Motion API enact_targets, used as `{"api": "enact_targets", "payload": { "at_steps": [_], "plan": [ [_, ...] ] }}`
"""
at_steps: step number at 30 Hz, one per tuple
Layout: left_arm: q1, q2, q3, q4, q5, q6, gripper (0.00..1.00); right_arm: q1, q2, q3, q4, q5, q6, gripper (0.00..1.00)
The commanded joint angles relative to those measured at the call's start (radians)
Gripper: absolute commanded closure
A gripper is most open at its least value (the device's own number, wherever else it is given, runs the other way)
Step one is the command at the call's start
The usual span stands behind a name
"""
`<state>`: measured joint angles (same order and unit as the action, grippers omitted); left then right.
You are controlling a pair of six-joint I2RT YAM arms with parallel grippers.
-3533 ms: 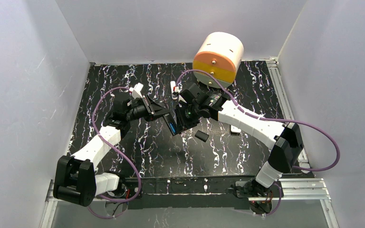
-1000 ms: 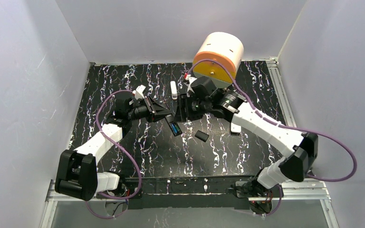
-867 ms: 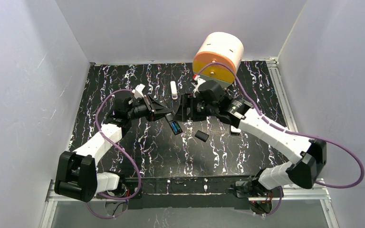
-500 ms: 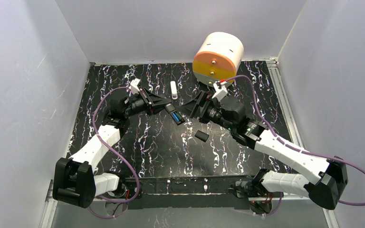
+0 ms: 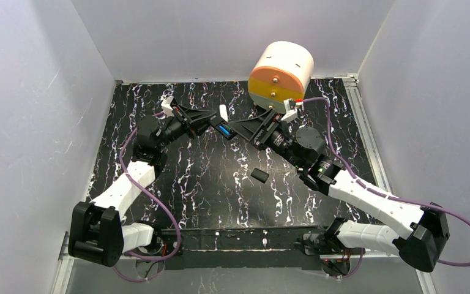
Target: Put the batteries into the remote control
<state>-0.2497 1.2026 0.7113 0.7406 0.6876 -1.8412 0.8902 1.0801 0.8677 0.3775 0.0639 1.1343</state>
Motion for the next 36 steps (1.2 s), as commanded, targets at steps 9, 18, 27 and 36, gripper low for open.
{"api": "enact_targets", "payload": {
  "at_steps": [9, 18, 27, 36],
  "plan": [
    [0.005, -0.020, -0.027, 0.117, -0.015, -0.080, 1.00, -0.002, 0.030, -0.017, 0.180, -0.043, 0.074, 0.29],
    [0.005, -0.017, -0.031, 0.131, -0.005, -0.081, 1.00, 0.000, 0.053, -0.019, 0.202, -0.044, 0.096, 0.44],
    [0.005, -0.027, -0.029, 0.143, 0.007, -0.070, 1.00, -0.001, 0.078, -0.006, 0.207, -0.056, 0.109, 0.52],
    [0.005, -0.033, -0.025, 0.144, 0.016, -0.053, 1.00, -0.001, 0.094, 0.009, 0.195, -0.056, 0.110, 0.59]
  ]
}}
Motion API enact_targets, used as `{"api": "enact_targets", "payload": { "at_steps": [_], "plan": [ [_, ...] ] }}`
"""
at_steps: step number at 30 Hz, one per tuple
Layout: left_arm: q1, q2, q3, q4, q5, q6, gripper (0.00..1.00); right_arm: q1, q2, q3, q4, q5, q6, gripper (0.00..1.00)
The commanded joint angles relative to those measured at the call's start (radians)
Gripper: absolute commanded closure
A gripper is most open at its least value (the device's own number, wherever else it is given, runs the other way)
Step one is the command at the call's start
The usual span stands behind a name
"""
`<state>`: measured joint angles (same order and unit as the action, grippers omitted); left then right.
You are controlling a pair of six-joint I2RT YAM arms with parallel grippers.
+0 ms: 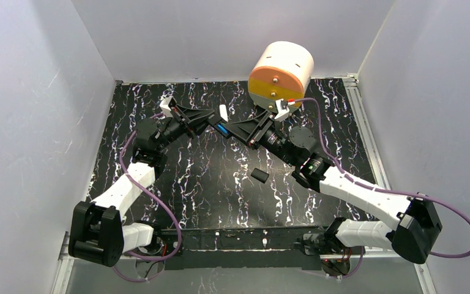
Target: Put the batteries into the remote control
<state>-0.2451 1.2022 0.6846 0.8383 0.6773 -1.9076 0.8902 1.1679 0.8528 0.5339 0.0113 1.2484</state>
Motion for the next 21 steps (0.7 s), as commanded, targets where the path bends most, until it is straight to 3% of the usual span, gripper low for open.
{"api": "enact_targets", "payload": {
  "at_steps": [1, 9, 14, 15, 18, 21],
  "plan": [
    [0.000, -0.034, 0.005, 0.046, 0.027, 0.016, 1.00, -0.001, 0.010, 0.027, 0.035, -0.004, -0.003, 0.60],
    [0.000, -0.038, 0.015, 0.046, 0.037, 0.040, 1.00, -0.001, 0.025, 0.045, -0.018, -0.004, -0.003, 0.67],
    [0.001, -0.053, 0.033, 0.045, 0.036, 0.123, 1.00, -0.001, 0.011, 0.046, -0.082, -0.004, -0.016, 0.66],
    [0.001, -0.056, 0.039, 0.043, 0.036, 0.154, 1.00, -0.001, 0.003, 0.045, -0.095, -0.004, -0.025, 0.61],
    [0.002, -0.069, 0.058, -0.007, 0.055, 0.273, 1.00, -0.001, -0.027, 0.038, -0.108, -0.004, -0.062, 0.25],
    [0.005, -0.064, 0.087, -0.066, 0.114, 0.376, 1.00, -0.020, -0.059, 0.037, -0.114, -0.051, -0.112, 0.11]
  ]
}}
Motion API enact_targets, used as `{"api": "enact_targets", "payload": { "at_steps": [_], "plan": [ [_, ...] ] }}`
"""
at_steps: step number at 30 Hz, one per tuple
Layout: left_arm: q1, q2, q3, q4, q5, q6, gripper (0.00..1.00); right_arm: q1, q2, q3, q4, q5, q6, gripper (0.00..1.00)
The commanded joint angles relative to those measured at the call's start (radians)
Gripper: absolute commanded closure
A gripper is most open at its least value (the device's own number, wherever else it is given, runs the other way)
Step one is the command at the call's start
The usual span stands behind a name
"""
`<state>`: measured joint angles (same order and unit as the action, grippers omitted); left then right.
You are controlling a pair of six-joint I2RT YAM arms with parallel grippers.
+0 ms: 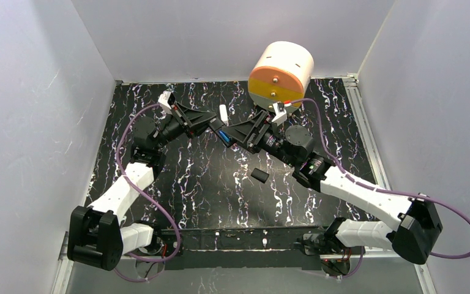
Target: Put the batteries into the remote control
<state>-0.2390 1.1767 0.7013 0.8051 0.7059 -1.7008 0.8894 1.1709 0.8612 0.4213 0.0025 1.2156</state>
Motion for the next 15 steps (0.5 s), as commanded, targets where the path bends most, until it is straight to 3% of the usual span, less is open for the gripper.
{"api": "enact_targets", "payload": {
  "at_steps": [1, 7, 15],
  "plan": [
    [0.001, -0.033, 0.080, -0.045, 0.106, 0.194, 1.00, -0.028, -0.069, 0.029, 0.002, -0.068, -0.091, 0.10],
    [0.005, 0.006, 0.113, -0.058, 0.226, 0.252, 1.00, -0.099, -0.018, 0.048, 0.061, -0.358, -0.133, 0.16],
    [0.010, 0.005, 0.124, -0.078, 0.258, 0.277, 1.00, -0.112, 0.013, 0.096, -0.018, -0.503, -0.261, 0.46]
  ]
}}
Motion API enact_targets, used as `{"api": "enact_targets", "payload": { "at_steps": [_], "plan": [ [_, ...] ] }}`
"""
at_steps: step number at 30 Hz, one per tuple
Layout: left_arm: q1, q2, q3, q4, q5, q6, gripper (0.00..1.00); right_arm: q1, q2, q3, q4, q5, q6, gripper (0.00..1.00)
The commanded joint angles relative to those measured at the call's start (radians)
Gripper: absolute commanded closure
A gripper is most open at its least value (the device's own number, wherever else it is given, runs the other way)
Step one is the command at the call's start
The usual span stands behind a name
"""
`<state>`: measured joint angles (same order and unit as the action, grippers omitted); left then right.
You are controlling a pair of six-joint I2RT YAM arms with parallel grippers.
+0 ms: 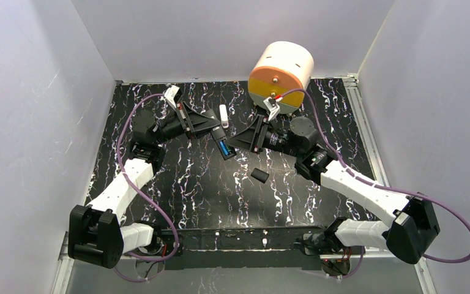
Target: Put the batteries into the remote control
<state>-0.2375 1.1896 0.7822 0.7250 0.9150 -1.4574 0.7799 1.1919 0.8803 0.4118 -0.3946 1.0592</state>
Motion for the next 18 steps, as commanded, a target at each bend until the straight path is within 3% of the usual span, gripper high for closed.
{"api": "enact_targets", "payload": {
  "at_steps": [1, 7, 14, 16, 17, 18],
  "plan": [
    [0.008, -0.007, 0.043, 0.001, 0.050, 0.034, 1.00, -0.002, -0.008, 0.084, -0.024, -0.110, -0.124, 0.48],
    [0.009, -0.007, 0.051, 0.000, 0.051, 0.029, 1.00, -0.002, 0.011, 0.104, -0.069, -0.134, -0.174, 0.68],
    [0.009, -0.015, 0.056, 0.000, 0.050, 0.020, 1.00, -0.002, 0.041, 0.150, -0.177, -0.131, -0.265, 0.81],
    [0.011, -0.018, 0.056, -0.001, 0.051, 0.023, 1.00, -0.002, 0.043, 0.165, -0.210, -0.114, -0.288, 0.80],
    [0.012, -0.019, 0.056, -0.007, 0.050, 0.032, 1.00, -0.001, 0.042, 0.171, -0.223, -0.102, -0.295, 0.73],
    [0.013, -0.021, 0.054, -0.017, 0.049, 0.043, 1.00, -0.002, 0.041, 0.177, -0.235, -0.090, -0.301, 0.59]
  ]
}}
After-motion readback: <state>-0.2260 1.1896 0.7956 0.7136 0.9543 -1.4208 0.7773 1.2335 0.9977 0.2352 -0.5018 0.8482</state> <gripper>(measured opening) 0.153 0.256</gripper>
